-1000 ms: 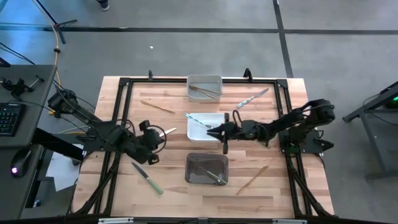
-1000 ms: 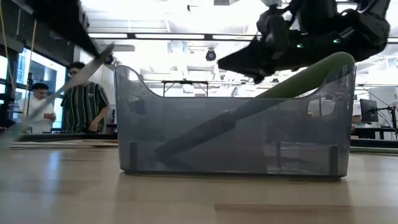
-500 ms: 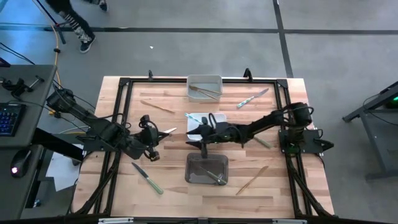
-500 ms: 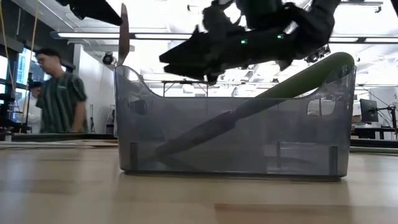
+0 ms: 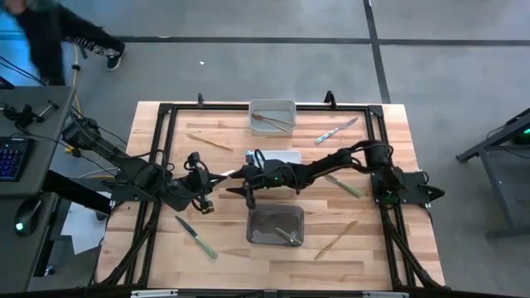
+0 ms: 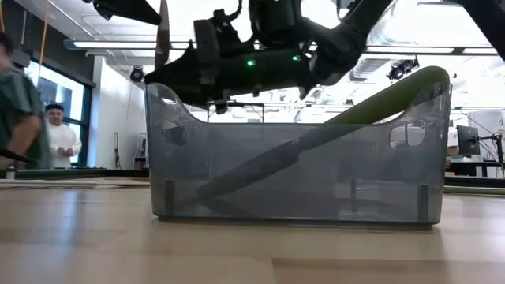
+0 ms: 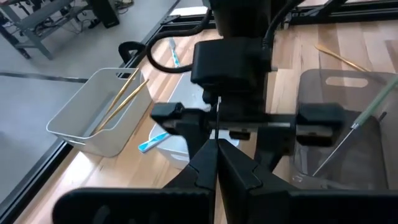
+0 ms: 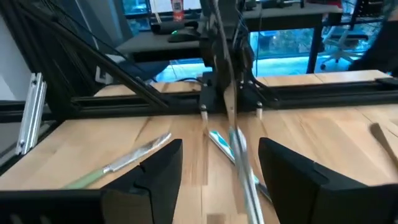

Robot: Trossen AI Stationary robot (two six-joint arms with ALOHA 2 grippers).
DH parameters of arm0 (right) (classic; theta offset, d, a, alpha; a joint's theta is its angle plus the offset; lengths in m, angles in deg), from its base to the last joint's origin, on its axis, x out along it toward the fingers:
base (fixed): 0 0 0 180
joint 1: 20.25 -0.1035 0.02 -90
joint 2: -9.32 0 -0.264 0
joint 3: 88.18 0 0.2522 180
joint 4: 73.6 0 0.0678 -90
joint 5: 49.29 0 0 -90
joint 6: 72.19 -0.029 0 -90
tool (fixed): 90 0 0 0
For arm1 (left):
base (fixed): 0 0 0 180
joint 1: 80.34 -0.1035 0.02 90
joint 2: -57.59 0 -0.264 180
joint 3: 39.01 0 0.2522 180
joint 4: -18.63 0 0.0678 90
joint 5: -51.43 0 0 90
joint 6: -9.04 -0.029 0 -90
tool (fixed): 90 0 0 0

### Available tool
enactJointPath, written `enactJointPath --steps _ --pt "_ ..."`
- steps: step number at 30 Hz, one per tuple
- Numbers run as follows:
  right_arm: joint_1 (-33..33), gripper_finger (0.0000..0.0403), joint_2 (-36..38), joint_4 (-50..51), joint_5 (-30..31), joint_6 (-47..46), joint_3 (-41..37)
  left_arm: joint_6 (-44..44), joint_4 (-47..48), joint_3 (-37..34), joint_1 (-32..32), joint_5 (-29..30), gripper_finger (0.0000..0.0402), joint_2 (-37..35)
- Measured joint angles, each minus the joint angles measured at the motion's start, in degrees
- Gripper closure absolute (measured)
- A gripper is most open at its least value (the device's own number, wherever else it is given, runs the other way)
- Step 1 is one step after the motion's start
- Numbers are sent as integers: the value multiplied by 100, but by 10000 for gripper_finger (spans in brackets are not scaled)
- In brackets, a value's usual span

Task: Sort silverware by color (type)
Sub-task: Put the white-blue table knife into the white bin

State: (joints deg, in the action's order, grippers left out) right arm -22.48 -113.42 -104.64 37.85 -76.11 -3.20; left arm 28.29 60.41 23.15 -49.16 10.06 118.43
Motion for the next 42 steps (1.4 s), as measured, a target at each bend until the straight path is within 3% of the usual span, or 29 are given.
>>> enactJointPath --steps 5,12,19,31,37,42 --pt "-1 255 -142 17 -89 224 289 -22 -15 0 0 44 401 0" --pt "-33 390 -146 255 -172 453 339 -48 -62 0 14 133 401 0" --pt "8 396 255 1230 -135 439 334 182 -125 -328 321 772 401 -78" --pt "387 400 2018 4135 -101 137 351 1269 -128 -1393 1213 1863 402 -1069" --pt "746 400 2336 6112 31 133 595 1364 -400 -1739 1364 1975 402 -1263" --pt "1088 401 2299 6733 -259 120 681 1452 -438 -1813 1362 1953 402 -1240"
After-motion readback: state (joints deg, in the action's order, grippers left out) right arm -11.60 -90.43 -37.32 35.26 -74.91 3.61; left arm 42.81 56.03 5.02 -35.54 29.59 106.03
